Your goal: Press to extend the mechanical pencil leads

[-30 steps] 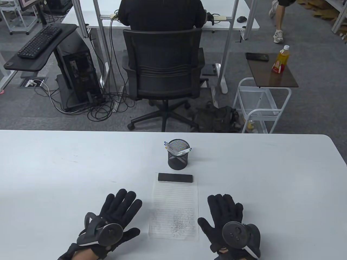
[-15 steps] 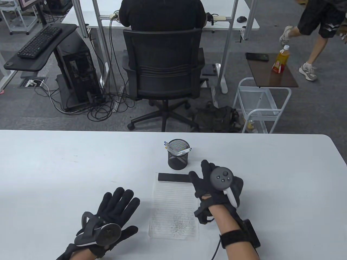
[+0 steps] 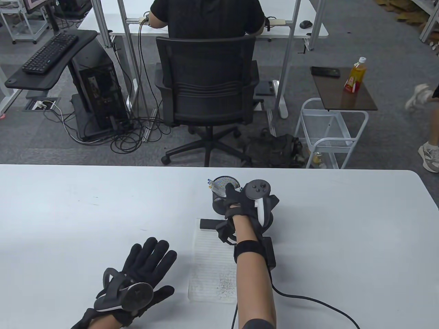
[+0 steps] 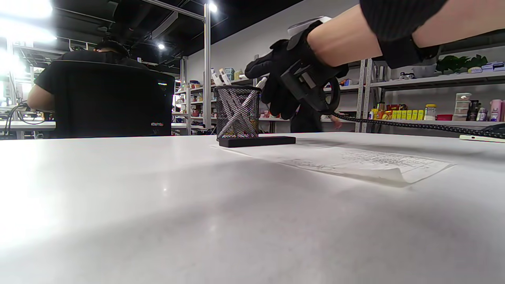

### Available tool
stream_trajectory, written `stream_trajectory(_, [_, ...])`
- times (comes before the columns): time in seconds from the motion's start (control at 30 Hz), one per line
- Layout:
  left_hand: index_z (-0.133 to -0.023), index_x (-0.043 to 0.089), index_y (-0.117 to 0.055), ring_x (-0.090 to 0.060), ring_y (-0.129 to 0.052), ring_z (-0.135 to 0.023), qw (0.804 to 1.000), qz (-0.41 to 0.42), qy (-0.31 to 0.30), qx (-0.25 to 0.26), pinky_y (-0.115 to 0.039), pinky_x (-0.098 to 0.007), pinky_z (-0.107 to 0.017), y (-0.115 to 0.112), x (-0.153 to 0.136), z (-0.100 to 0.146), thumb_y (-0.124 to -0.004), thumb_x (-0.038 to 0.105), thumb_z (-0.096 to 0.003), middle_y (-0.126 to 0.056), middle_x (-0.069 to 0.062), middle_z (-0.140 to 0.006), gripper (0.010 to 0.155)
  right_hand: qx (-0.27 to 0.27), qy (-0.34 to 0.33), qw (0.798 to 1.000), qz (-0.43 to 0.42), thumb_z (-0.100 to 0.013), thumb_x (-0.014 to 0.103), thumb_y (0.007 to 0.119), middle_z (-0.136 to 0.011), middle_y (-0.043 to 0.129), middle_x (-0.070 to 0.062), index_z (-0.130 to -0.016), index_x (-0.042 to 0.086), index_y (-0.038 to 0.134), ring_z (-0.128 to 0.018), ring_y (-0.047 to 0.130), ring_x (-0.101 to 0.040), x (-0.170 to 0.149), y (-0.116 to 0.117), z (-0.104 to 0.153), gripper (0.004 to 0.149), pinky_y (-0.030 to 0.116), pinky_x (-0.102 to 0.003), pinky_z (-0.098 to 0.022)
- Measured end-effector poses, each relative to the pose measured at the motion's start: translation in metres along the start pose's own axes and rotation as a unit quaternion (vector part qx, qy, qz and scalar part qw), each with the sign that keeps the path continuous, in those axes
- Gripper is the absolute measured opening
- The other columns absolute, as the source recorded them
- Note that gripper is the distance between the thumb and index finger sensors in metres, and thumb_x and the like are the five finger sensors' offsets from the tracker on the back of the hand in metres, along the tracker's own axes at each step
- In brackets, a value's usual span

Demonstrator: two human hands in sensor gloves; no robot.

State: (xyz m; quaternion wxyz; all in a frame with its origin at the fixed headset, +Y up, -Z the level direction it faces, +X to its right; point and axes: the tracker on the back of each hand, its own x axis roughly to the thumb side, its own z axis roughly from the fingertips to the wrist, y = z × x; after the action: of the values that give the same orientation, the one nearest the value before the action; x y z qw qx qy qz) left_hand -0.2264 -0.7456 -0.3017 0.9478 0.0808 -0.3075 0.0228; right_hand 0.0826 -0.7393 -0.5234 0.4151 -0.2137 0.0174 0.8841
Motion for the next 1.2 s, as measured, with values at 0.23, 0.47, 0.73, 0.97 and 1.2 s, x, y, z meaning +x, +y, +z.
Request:
stream_trajectory(0.23, [-0.115,0.027,-0.031,-0.046,-0.026,-0.112,1.000,0.000,0.002,-0.001,-0.031,-0.067,-0.075,0.000,0.000,0.000,-0.070,0.065,-0.0449,-0.024,-0.010,-0.121,0.089,0.019,0.024,0.999,-0.032,-0.058,0.059,0.068,-0.112,0.046,-0.029,-0.111,0.006,0.051,-0.102,0.040,-0.062,-0.006,0.009,-0.006,0.077,0.036,-0.079,-0.065])
stream_trajectory(0.47, [-0.115,0.027,-0.030,-0.046,-0.026,-0.112,1.000,0.003,0.004,-0.004,-0.031,-0.067,-0.075,0.000,-0.001,0.000,-0.069,0.065,-0.0450,-0.024,-0.010,-0.121,0.089,0.041,0.025,0.998,-0.031,-0.059,0.056,0.055,-0.114,0.040,-0.029,-0.114,0.017,0.044,-0.102,0.037,-0.062,-0.005,0.012,-0.008,0.069,0.035,-0.080,-0.065])
stream_trajectory(0.73, [-0.115,0.027,-0.030,-0.046,-0.026,-0.112,1.000,0.004,0.004,-0.006,-0.031,-0.067,-0.075,0.000,0.000,0.000,-0.069,0.065,-0.0452,-0.024,-0.010,-0.121,0.089,0.044,0.014,0.997,-0.054,-0.058,0.053,0.049,-0.115,0.037,-0.028,-0.115,0.018,0.041,-0.103,0.035,-0.062,-0.003,0.009,-0.007,0.067,0.034,-0.079,-0.066])
stream_trajectory(0.97, [-0.115,0.027,-0.030,-0.046,-0.026,-0.112,1.000,0.003,0.004,-0.006,-0.031,-0.068,-0.075,0.000,0.000,0.000,-0.069,0.065,-0.0452,-0.024,-0.010,-0.121,0.088,0.045,-0.010,0.997,-0.064,-0.057,0.053,0.047,-0.116,0.034,-0.028,-0.116,0.015,0.036,-0.103,0.034,-0.062,-0.002,0.000,-0.003,0.070,0.035,-0.079,-0.066])
stream_trajectory(1.2, [-0.115,0.027,-0.030,-0.046,-0.026,-0.112,1.000,0.003,0.004,-0.006,-0.031,-0.068,-0.075,0.000,0.000,0.000,-0.069,0.065,-0.0453,-0.024,-0.010,-0.121,0.088,0.035,-0.050,0.995,-0.083,-0.057,0.053,0.047,-0.116,0.033,-0.028,-0.116,0.016,0.036,-0.103,0.033,-0.062,0.001,-0.021,0.006,0.071,0.034,-0.079,-0.066])
